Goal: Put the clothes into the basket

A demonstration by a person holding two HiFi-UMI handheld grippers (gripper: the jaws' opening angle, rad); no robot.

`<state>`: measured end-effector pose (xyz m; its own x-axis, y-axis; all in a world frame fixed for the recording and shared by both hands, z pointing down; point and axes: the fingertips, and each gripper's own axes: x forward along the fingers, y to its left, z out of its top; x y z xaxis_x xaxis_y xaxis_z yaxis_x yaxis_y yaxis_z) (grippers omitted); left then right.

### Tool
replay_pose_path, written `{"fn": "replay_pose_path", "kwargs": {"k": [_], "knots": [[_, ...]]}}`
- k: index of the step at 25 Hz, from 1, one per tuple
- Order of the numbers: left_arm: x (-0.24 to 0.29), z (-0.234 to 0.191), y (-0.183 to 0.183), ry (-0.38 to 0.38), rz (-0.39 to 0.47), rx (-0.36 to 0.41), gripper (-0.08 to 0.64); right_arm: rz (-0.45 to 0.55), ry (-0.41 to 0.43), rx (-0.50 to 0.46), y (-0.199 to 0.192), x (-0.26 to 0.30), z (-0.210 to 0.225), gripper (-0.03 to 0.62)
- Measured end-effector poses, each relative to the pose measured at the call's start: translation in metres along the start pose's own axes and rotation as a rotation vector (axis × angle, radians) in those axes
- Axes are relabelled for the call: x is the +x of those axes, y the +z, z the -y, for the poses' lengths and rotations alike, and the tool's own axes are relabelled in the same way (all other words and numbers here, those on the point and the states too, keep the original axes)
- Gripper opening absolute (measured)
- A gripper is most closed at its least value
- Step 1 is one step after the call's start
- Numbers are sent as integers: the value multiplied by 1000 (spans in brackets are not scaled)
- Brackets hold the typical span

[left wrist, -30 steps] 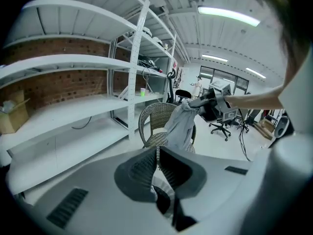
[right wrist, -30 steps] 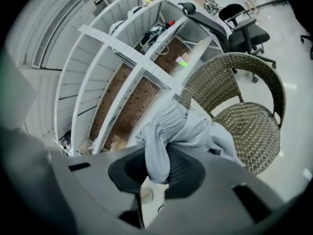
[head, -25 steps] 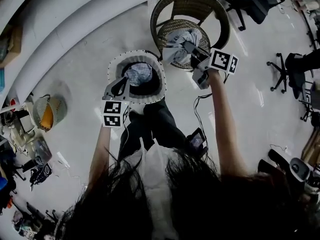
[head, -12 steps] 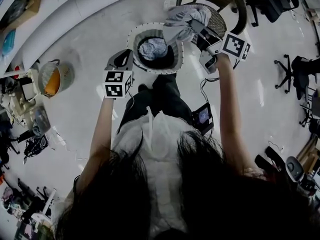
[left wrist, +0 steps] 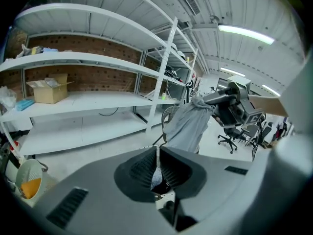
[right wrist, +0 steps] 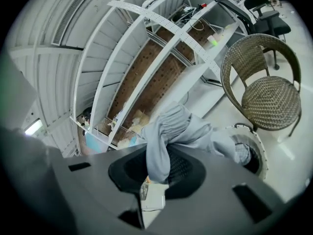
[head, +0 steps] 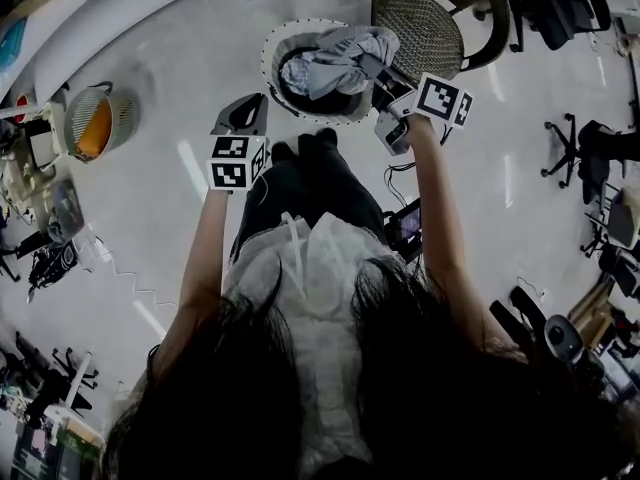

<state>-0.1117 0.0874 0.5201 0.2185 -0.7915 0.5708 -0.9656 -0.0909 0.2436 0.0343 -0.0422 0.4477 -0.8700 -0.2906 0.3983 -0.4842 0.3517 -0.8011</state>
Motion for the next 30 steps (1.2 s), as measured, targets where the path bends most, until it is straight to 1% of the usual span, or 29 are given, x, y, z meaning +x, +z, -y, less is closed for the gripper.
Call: {"fn": "replay_pose_path", "kwargs": {"k": [6, 9, 12, 15, 18, 21, 27, 30], "knots": [[12, -2, -16, 22, -17, -38, 31, -137, -93, 42, -59, 22, 59, 64], [23, -4, -25, 28, -32, -39, 31, -199, -158, 23, -79, 34, 97, 64], [36, -6, -41, 45, -56, -43, 31, -278, -232, -24, -103, 43, 138, 64], [53, -7, -58, 61, -85, -63, 31, -383, -294, -100, -122, 48, 178, 64], [70, -6, -70, 69, -107, -70, 31, -498, -338, -205, -137, 54, 212, 64], [88, -4, -80, 69, -128, -72, 31, -601, -368, -296, -149, 62, 243, 64], [117, -10, -102, 79, -175, -71, 31, -777, -419, -433, -178, 79, 297, 64], [128, -15, -118, 88, -203, -78, 31, -875, -426, -556, -196, 86, 321, 65]]}}
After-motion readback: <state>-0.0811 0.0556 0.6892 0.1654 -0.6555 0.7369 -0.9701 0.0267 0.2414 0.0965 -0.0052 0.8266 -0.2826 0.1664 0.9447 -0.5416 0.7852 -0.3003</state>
